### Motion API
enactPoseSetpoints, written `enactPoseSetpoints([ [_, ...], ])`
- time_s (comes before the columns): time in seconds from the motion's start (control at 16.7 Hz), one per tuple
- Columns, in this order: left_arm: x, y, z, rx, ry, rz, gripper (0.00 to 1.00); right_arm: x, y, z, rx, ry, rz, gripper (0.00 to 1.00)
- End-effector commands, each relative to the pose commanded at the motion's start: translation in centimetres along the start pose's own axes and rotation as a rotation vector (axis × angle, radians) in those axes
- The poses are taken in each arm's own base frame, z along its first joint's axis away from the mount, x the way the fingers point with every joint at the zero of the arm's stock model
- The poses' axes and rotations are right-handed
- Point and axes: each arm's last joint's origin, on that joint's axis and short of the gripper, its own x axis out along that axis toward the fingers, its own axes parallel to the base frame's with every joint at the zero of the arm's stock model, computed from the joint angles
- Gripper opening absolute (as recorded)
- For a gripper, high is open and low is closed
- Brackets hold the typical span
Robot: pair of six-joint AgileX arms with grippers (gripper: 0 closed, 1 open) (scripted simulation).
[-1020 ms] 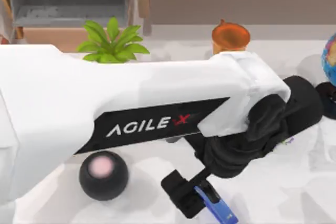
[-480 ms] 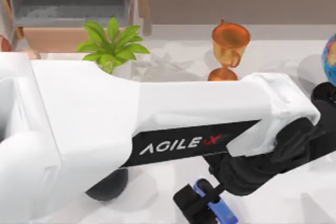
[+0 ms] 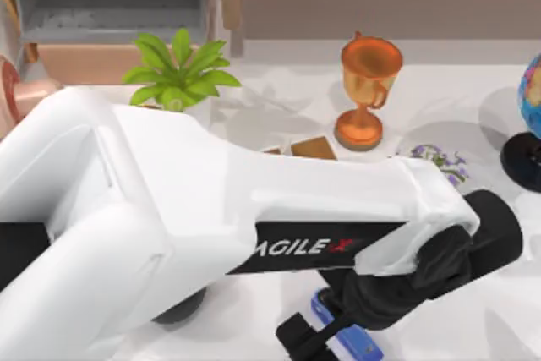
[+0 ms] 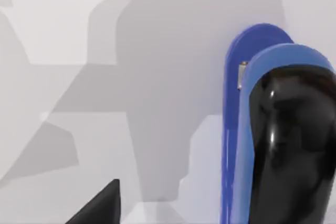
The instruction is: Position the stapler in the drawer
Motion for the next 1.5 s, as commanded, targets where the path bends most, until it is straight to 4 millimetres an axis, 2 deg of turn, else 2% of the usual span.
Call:
enactPoseSetpoints([
  [0.12, 1.44, 0.2, 0.01, 0.002, -0.002, 0.009, 1.0, 0.0, 0.0, 0.0, 0.0, 0.0, 0.0, 1.0],
  [0.36, 1.64, 0.24, 0.01, 0.002, -0.002, 0.011, 1.0, 0.0, 0.0, 0.0, 0.0, 0.0, 0.0, 1.0],
  [1.14, 1.64, 0.24, 0.01, 0.002, -0.002, 0.011, 0.02, 0.0, 0.0, 0.0, 0.0, 0.0, 0.0, 1.0],
  [1.5, 1.64, 0.24, 0.01, 0.002, -0.002, 0.011, 0.0, 0.0, 0.0, 0.0, 0.0, 0.0, 0.0, 1.0],
])
